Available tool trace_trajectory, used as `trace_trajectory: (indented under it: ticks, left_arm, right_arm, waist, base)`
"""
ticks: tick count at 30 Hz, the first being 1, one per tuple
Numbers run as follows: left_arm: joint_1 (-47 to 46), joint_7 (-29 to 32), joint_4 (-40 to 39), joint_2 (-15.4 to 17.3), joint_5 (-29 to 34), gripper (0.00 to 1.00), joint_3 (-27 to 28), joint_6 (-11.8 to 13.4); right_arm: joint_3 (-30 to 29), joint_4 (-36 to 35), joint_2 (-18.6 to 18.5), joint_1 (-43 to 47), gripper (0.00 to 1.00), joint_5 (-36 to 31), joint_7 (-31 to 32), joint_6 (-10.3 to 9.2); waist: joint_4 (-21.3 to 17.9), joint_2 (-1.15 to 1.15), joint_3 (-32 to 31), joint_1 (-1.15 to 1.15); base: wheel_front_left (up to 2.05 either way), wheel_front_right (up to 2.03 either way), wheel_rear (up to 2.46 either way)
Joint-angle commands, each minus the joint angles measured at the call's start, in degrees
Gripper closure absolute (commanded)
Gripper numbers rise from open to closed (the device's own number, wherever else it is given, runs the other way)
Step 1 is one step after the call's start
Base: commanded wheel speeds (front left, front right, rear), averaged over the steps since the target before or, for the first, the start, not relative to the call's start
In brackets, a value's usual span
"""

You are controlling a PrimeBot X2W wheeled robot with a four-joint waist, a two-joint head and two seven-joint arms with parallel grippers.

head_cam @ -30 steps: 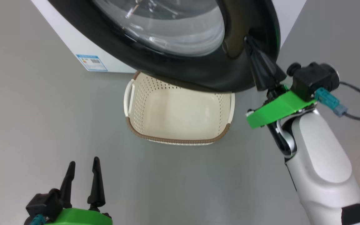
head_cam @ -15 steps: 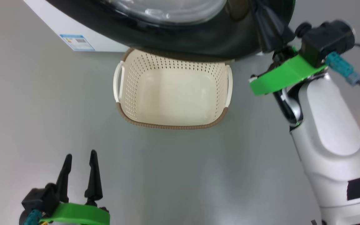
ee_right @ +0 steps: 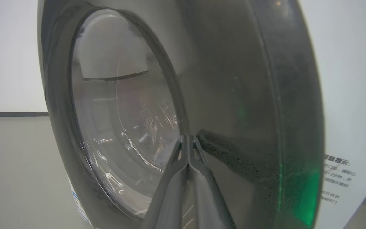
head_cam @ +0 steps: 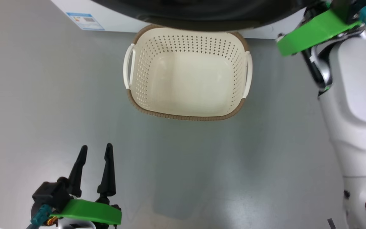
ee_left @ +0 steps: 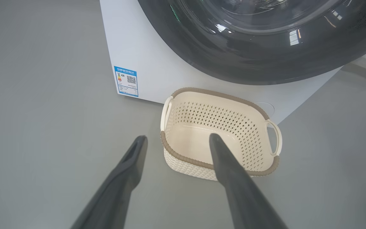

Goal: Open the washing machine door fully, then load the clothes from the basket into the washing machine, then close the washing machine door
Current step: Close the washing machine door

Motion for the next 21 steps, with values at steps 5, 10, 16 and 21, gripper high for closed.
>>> trace_trajectory:
  ticks: [5, 10, 16, 21]
  left_arm:
    - [-0.14, -0.37, -0.71, 0.69, -0.64, 0.00, 1.37, 0.01]
    - [-0.20, -0.37, -0.34, 0.69, -0.73, 0.00, 1.46, -0.15]
    - [-1.16, -0.37, -0.21, 0.69, -2.89, 0.00, 1.33, 0.09]
    - [-2.13, -0.37, 0.34, 0.69, -5.08, 0.00, 2.16, -0.15]
  right_arm:
    - [-3.36, 0.52, -1.14, -4.99, 1.00, -2.79, -0.26, 0.07]
    - [-7.54, 3.31, -2.06, -7.53, 1.00, -6.00, -0.26, 0.07]
    - [-7.90, 4.55, -1.65, -6.64, 1.00, -6.93, -0.26, 0.07]
    - [-3.81, -1.20, -0.64, -1.72, 0.61, -1.24, -0.26, 0.07]
  waist:
    - [1.39, 0.00, 1.41, 0.00]
    - [1.91, 0.00, 1.32, 0.00]
    - [1.76, 0.00, 0.79, 0.00]
    - [0.81, 0.00, -0.28, 0.00]
  base:
    - [0.00, 0.00, 0.00]
    - [0.00, 0.00, 0.00]
    - [0.00, 0.00, 0.00]
    - [0.00, 0.00, 0.00]
